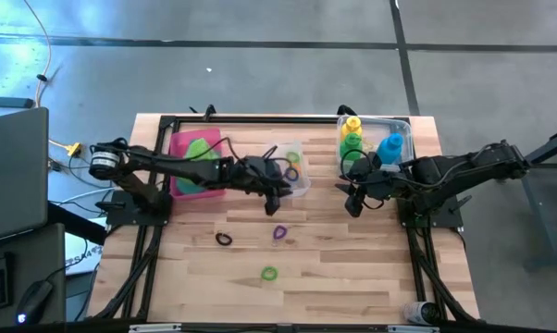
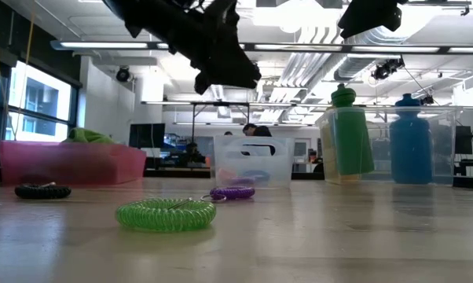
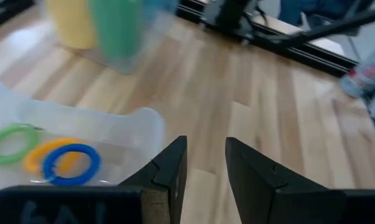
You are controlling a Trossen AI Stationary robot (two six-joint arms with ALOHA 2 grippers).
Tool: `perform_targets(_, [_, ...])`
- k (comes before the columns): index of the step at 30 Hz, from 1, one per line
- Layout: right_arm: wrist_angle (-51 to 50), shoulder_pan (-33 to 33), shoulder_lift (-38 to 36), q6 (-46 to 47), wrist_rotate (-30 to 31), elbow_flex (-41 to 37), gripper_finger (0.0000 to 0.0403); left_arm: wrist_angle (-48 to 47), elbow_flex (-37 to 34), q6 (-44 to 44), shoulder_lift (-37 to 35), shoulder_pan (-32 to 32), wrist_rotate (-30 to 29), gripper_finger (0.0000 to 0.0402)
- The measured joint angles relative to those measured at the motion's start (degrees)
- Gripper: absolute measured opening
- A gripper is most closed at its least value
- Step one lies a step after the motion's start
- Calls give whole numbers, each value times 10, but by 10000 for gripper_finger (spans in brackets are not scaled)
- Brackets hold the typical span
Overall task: Pick & Place Sports Items
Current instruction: Put the purple spring keychain into the left transparent bin
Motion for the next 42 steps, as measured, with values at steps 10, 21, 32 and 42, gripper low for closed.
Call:
perform_targets(10, [0, 0, 0, 0, -3, 0, 128, 0, 0, -2, 0, -76, 0, 106])
perform_targets(21, [1, 0, 0, 6, -15, 0, 128, 0, 0, -55, 5, -115, -66, 106])
perform_targets(32, [2, 0, 0, 7, -31, 0, 128, -53, -1, -110, 33, -165, -177, 106])
perform_targets(42, [4, 0, 0, 2, -33, 0, 128, -43, 1, -131, 101, -184, -185, 106])
